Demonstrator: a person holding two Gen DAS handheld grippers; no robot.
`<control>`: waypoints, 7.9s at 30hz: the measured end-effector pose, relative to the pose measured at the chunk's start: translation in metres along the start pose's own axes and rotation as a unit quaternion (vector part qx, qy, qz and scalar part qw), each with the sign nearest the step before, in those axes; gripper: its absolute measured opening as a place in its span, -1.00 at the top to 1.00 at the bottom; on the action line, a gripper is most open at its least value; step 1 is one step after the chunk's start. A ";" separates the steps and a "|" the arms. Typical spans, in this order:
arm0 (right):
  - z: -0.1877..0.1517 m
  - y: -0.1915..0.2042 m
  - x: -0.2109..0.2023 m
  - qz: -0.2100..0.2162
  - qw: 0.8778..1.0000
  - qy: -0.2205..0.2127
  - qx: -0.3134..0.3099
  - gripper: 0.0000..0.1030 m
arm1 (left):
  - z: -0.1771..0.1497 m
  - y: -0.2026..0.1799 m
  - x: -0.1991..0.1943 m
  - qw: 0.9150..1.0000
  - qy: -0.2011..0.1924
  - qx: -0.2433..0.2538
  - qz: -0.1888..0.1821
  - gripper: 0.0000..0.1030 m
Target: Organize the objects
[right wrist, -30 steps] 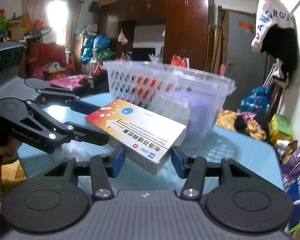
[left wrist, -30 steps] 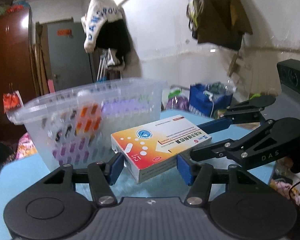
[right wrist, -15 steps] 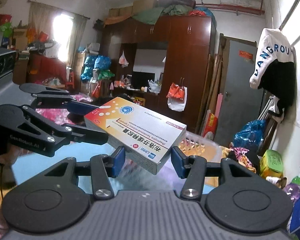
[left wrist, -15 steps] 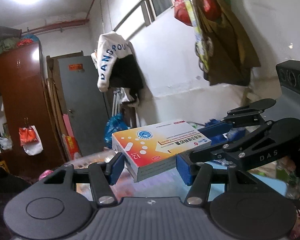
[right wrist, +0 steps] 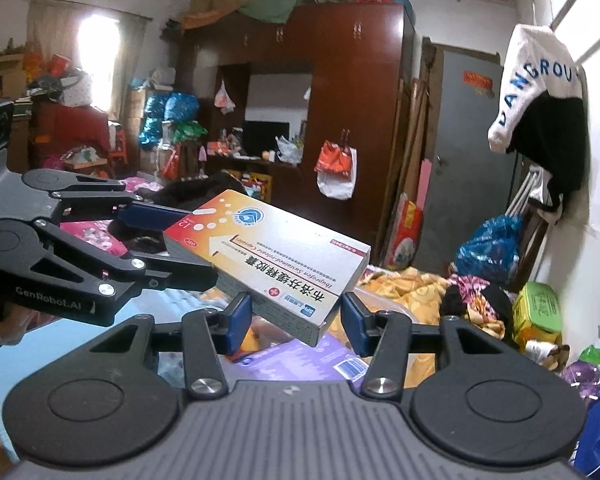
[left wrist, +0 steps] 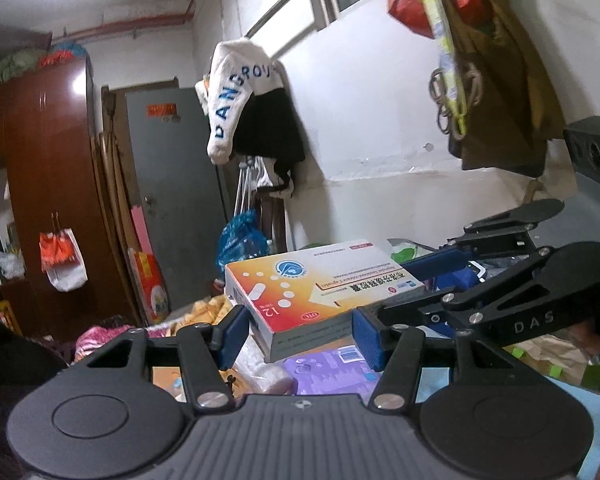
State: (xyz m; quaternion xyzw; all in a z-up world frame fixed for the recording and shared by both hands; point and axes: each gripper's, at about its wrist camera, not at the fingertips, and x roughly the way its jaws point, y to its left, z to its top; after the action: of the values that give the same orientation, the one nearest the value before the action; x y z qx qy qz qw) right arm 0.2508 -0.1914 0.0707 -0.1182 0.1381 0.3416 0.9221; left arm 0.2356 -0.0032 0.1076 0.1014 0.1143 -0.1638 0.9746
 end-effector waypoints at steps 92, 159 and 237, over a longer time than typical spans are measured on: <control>-0.197 0.069 -0.105 0.028 0.998 -0.020 0.057 -0.05 | -0.201 -0.055 -0.098 0.995 0.063 -0.073 0.031 -0.13; -0.010 0.001 -0.015 -0.002 0.997 -0.050 0.059 0.66 | -0.023 0.055 -0.017 0.990 0.005 -0.113 0.083 0.63; -0.111 0.061 -0.118 -0.085 0.985 -0.058 0.141 -1.00 | -0.127 -0.019 -0.125 0.980 -0.025 -0.137 0.142 -0.95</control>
State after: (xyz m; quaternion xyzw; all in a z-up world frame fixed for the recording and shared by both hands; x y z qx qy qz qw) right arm 0.1052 -0.2514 -0.0012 0.0213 0.1207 0.2453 0.9617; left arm 0.0901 0.0456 0.0153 -0.0216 0.0956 -0.0087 0.9951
